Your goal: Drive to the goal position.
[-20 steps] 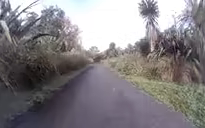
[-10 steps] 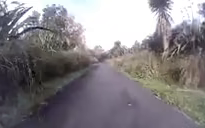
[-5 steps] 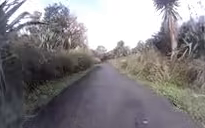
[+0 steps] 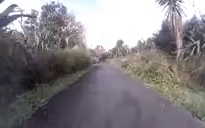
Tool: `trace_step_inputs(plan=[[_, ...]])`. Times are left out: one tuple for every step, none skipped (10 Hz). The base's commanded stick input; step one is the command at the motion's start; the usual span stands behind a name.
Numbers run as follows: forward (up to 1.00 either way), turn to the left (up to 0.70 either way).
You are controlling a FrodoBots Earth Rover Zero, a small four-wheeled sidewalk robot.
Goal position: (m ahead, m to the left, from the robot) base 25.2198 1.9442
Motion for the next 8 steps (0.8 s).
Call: trace_step_inputs(plan=[[0.85, -0.27], [0.85, -0.17], [0.85, -0.03], [0.85, 0.00], [0.85, 0.00], [0.85, 0.00], [0.85, 0.00], [0.85, 0.00]])
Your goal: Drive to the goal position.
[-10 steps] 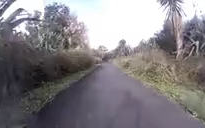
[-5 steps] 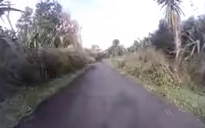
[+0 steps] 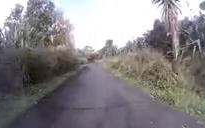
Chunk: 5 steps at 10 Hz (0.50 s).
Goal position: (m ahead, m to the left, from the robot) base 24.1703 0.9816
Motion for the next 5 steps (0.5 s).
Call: trace_step_inputs(plan=[[0.85, 0.00], [0.85, 0.00], [0.85, 0.00], [0.85, 0.00], [0.85, 0.00]])
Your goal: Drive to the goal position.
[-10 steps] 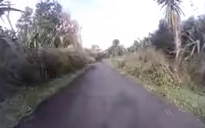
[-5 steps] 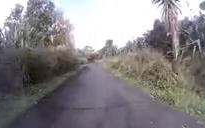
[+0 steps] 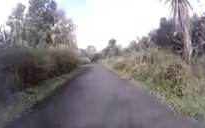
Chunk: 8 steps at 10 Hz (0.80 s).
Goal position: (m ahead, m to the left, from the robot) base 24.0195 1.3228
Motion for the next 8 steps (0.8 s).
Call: trace_step_inputs(plan=[[0.85, 0.00], [0.85, 0.00], [0.85, 0.00], [0.85, 0.00], [0.85, 0.00], [0.85, -0.15], [0.85, -0.22], [0.85, -0.29]])
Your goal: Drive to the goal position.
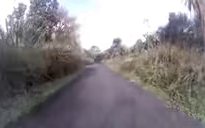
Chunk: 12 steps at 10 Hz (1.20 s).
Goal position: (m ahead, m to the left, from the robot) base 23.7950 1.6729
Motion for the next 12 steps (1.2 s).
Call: trace_step_inputs(plan=[[0.85, -0.34], [0.85, -0.34], [0.85, 0.00], [0.85, 0.00], [0.85, 0.00], [0.85, 0.00], [0.85, 0.00], [0.85, 0.00], [0.85, 0.00], [0.85, 0.00], [0.85, 0.00], [0.85, 0.00]])
